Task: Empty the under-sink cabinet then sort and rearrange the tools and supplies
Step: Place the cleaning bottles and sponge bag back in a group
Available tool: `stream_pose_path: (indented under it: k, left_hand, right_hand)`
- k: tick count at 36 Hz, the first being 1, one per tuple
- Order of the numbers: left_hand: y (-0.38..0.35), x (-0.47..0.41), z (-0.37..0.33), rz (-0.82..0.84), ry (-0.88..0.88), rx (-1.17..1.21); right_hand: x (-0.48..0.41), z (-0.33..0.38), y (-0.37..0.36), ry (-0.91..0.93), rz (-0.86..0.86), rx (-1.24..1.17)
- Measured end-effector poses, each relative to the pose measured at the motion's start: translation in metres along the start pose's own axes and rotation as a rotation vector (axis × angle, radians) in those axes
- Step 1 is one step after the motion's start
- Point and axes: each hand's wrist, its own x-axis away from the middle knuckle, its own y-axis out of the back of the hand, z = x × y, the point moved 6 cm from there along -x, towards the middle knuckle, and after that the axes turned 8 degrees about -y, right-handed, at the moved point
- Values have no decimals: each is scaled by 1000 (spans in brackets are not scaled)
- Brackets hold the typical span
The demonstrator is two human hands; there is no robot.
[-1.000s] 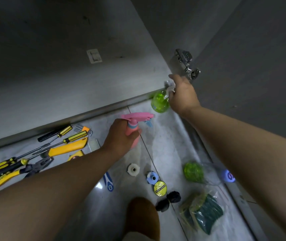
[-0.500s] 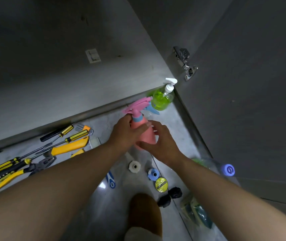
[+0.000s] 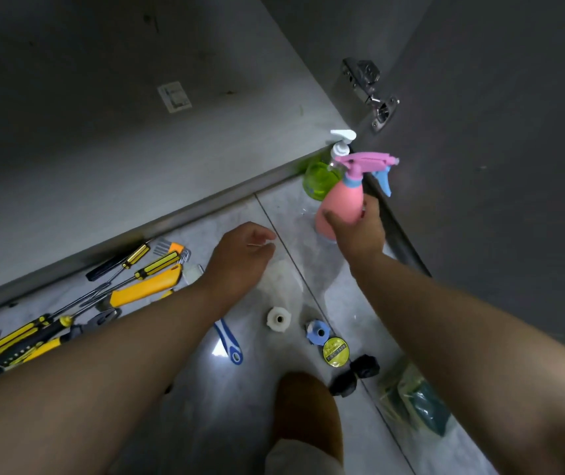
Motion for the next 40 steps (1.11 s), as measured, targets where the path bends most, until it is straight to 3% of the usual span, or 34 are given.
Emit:
stream_pose_path:
  k: [11, 16, 20, 24, 27, 29, 32, 35, 40]
  left_hand:
    - [-15, 3, 23, 75, 36, -37]
    - [-30, 2, 31, 264, -85, -265]
    - [-43, 12, 47, 385, -169, -420]
    - [-62, 27, 70, 521, -177, -562]
    - [-71, 39, 84, 583, -143, -623]
    - [-74, 44, 89, 588, -129, -644]
    - [-78, 48, 85, 581, -114, -651]
    - [-80, 51, 74, 579, -113, -680]
    - [-83, 57, 54, 604, -163, -716]
  right_hand:
    - [-9, -7, -9, -276, -72, 41]
    - [-5, -13, -6, -322, -74, 21]
    - [33, -18, 3, -220, 56, 62]
    - [91, -16, 34, 64, 251, 373]
    - [128, -5, 77, 377, 131, 677]
    - [141, 4, 110, 461, -20, 804]
    - [141, 7, 151, 377, -154, 1013]
    - [135, -1, 173, 241, -151, 1178]
    - [129, -17, 180, 154, -58, 1015]
